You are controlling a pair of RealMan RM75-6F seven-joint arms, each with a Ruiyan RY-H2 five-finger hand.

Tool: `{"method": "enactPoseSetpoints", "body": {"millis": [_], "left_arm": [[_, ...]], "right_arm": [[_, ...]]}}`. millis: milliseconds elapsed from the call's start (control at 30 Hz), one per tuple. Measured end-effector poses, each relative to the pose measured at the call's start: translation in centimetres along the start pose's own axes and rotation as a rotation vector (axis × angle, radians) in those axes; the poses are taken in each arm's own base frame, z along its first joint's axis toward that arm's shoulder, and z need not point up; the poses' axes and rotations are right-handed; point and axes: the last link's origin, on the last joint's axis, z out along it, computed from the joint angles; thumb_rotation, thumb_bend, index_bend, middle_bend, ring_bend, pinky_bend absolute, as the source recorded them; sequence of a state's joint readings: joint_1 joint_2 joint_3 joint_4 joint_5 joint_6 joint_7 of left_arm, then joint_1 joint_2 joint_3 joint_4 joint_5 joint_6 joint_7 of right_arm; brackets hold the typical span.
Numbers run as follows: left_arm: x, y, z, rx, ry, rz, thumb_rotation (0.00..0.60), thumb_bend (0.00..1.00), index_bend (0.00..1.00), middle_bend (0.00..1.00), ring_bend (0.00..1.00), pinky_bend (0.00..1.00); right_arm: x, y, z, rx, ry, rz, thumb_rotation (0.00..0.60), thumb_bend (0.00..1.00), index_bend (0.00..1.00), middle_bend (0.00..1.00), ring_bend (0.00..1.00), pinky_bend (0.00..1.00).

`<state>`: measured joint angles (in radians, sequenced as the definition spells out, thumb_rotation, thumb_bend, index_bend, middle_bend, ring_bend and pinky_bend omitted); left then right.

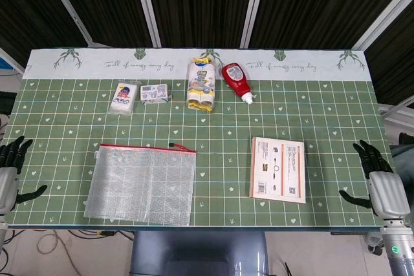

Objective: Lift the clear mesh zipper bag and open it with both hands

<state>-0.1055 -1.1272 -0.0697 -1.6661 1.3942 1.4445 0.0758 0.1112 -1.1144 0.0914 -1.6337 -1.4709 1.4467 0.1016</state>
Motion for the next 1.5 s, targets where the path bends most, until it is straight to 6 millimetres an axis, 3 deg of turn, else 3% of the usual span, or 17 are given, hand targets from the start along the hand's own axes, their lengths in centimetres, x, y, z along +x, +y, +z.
{"method": "enactPoseSetpoints", "body": {"millis": [400,700,867,1133,1300,1500], "left_arm": [[-0.1,0.1,0.1,-0.003,-0.007,0.003,0.6,0.07,0.0,0.0,0.0,0.0],[0.3,1.9,1.7,-0.046,-0.004,0.022,0.6,0.07,0.0,0.0,0.0,0.0],[1.2,5.1,4.7,-0.102,0.01,0.048,0.6,0.11,0.03,0.0,0.0,0.0],[1.6,11.7,10.2,-0.175,-0.023,0.084,0.6,0.15,0.2,0.0,0.0,0.0],[0.6,16.4,13.0,-0.209,-0.067,0.094,0.6,0.18,0.25,0.0,0.0,0.0],[-2.1,22.6,15.6,-0.248,-0.134,0.124,0.6,0.23,0.35,0.01,0.0,0.0]], "right_arm": [[0.0,0.0,-0.1,0.001,0.0,-0.001,0.6,0.12,0.0,0.0,0.0,0.19],[-0.3,-0.1,0.1,-0.005,0.0,0.0,0.6,0.12,0.0,0.0,0.0,0.19],[-0.7,-0.5,0.1,0.005,-0.005,-0.005,0.6,0.12,0.0,0.0,0.0,0.19],[-0.8,-0.5,0.2,-0.002,-0.01,0.006,0.6,0.12,0.0,0.0,0.0,0.19],[-0.9,-0.5,0.2,-0.008,-0.021,0.014,0.6,0.12,0.0,0.0,0.0,0.19],[-1.1,-0.5,0.3,-0.015,-0.032,0.022,0.6,0.12,0.0,0.0,0.0,0.19]]}}
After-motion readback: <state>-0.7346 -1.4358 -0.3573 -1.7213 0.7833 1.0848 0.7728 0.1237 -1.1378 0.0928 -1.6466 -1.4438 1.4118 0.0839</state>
